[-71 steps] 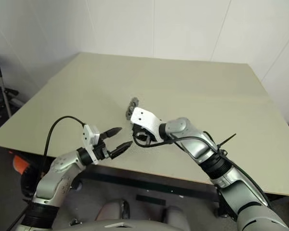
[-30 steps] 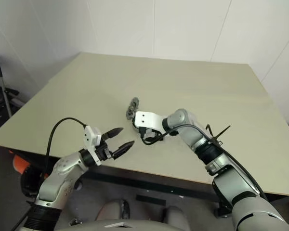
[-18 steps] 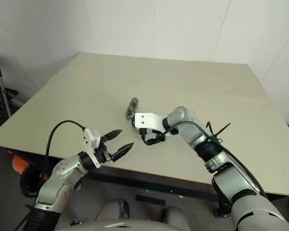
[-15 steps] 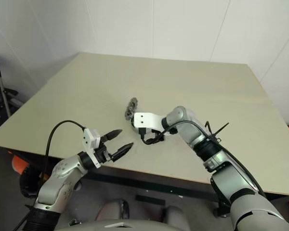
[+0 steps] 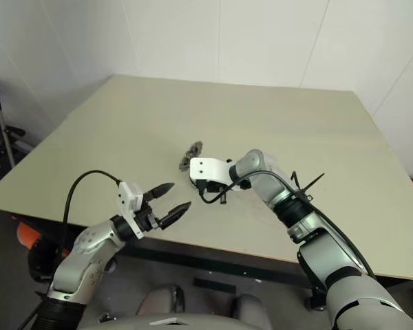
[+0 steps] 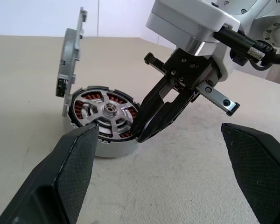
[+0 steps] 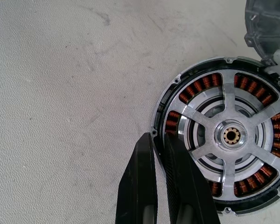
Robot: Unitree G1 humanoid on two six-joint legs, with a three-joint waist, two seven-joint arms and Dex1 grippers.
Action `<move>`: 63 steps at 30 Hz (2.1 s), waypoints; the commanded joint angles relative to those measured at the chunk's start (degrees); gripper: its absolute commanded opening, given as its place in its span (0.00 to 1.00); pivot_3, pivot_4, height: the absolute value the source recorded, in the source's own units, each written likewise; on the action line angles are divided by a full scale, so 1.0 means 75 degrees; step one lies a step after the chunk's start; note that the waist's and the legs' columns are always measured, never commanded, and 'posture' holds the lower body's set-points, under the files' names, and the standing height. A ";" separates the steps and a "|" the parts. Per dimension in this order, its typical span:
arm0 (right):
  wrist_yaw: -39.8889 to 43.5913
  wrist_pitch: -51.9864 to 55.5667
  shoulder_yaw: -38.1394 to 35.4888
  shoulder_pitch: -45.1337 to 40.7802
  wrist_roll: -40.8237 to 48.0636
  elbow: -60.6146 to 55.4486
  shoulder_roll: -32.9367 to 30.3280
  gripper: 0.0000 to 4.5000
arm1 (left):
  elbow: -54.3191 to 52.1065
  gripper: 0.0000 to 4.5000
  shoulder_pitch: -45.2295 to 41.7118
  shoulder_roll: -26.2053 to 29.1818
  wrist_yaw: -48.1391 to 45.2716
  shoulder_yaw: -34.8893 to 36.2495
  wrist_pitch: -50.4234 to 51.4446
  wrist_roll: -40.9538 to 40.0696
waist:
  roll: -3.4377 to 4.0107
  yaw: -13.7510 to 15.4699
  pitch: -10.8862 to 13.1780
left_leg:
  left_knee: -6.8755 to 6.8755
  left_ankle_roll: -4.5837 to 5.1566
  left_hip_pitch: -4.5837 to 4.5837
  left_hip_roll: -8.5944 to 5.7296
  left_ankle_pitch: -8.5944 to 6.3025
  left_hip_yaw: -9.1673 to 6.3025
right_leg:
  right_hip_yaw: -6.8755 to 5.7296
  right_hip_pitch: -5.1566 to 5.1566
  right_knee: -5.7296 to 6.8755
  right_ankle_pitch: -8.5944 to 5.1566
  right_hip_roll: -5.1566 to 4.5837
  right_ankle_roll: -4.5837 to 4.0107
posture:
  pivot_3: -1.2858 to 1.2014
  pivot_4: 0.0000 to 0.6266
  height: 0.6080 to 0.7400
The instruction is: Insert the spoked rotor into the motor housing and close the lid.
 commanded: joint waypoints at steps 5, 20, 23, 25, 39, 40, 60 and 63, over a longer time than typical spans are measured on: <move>-0.0153 0.0455 -0.0345 -0.0087 0.0148 -0.0346 0.0075 0.01 | -0.0287 1.00 -0.0196 -0.0008 0.0074 0.0049 0.0087 -0.0123 | 0.0000 -0.0004 0.0000 | 0.0001 -0.0002 0.0001 0.0000 0.0002 0.0000 | 0.0000 0.0000 0.0000 0.0000 0.0000 0.0000 | 0.52 0.00 1.00; -0.0475 0.5851 -0.1439 0.0931 0.1026 -0.4675 -0.0993 0.01 | -0.0018 1.00 -0.0364 0.0001 -0.0090 0.0034 0.0135 -0.0207 | 0.0007 0.0018 0.0010 | -0.0003 -0.0002 -0.0017 0.0007 0.0002 0.0000 | 0.0000 -0.0021 0.0004 0.0000 0.0008 0.0000 | 0.52 0.00 1.00; -0.0585 0.7376 -0.1690 0.0892 0.1596 -0.5571 -0.1115 0.01 | 0.0028 1.00 -0.0399 -0.0011 -0.0125 0.0042 0.0169 -0.0232 | 0.0009 0.0017 0.0010 | -0.0004 -0.0006 -0.0009 0.0011 0.0004 0.0000 | 0.0001 -0.0019 0.0007 0.0000 0.0012 0.0000 | 0.52 0.00 1.00; -0.0730 0.8375 -0.1886 0.0784 0.1979 -0.5986 -0.1118 0.01 | 0.0025 1.00 -0.0411 -0.0012 -0.0133 0.0045 0.0203 -0.0254 | 0.0010 0.0033 0.0011 | -0.0005 -0.0007 -0.0002 0.0011 0.0004 0.0000 | 0.0002 -0.0012 0.0006 -0.0001 0.0012 0.0001 | 0.52 0.00 1.00; -0.3448 0.9879 -0.3751 0.1652 0.4529 -0.6022 -0.0854 0.01 | -0.0063 1.00 -0.0349 -0.0067 -0.0101 -0.0018 0.0245 -0.0285 | 0.0011 0.0057 0.0010 | -0.0004 -0.0028 0.0007 0.0004 0.0017 0.0000 | 0.0011 -0.0009 0.0006 -0.0014 0.0009 0.0024 | 0.52 0.00 1.00; -0.3833 0.9879 -0.3964 0.1760 0.4843 -0.5959 -0.0722 0.01 | -0.0033 1.00 -0.0369 -0.0084 -0.0099 -0.0028 0.0237 -0.0274 | 0.0011 0.0050 0.0010 | -0.0005 -0.0038 0.0007 0.0004 0.0023 0.0000 | 0.0011 -0.0011 0.0007 -0.0012 0.0009 0.0019 | 0.52 0.00 1.00; -1.7246 0.7132 -0.4970 0.1960 1.6811 -0.4256 0.0223 0.01 | 0.0164 1.00 -0.0317 -0.0153 -0.0213 -0.0091 0.0063 -0.0181 | 0.0061 0.0062 0.0015 | -0.0048 -0.0085 -0.0002 -0.0006 0.0048 0.0004 | 0.0008 -0.0036 -0.0003 -0.0031 0.0003 0.0061 | 0.52 0.00 1.00; -1.7272 0.6490 -0.4482 0.2207 1.6880 -0.4521 -0.0046 0.01 | 0.0138 1.00 -0.0252 -0.0135 -0.0234 -0.0081 0.0034 -0.0194 | 0.0061 0.0036 0.0013 | -0.0051 -0.0086 0.0001 -0.0002 0.0046 0.0002 | 0.0004 -0.0033 -0.0006 -0.0034 0.0006 0.0066 | 0.52 0.00 1.00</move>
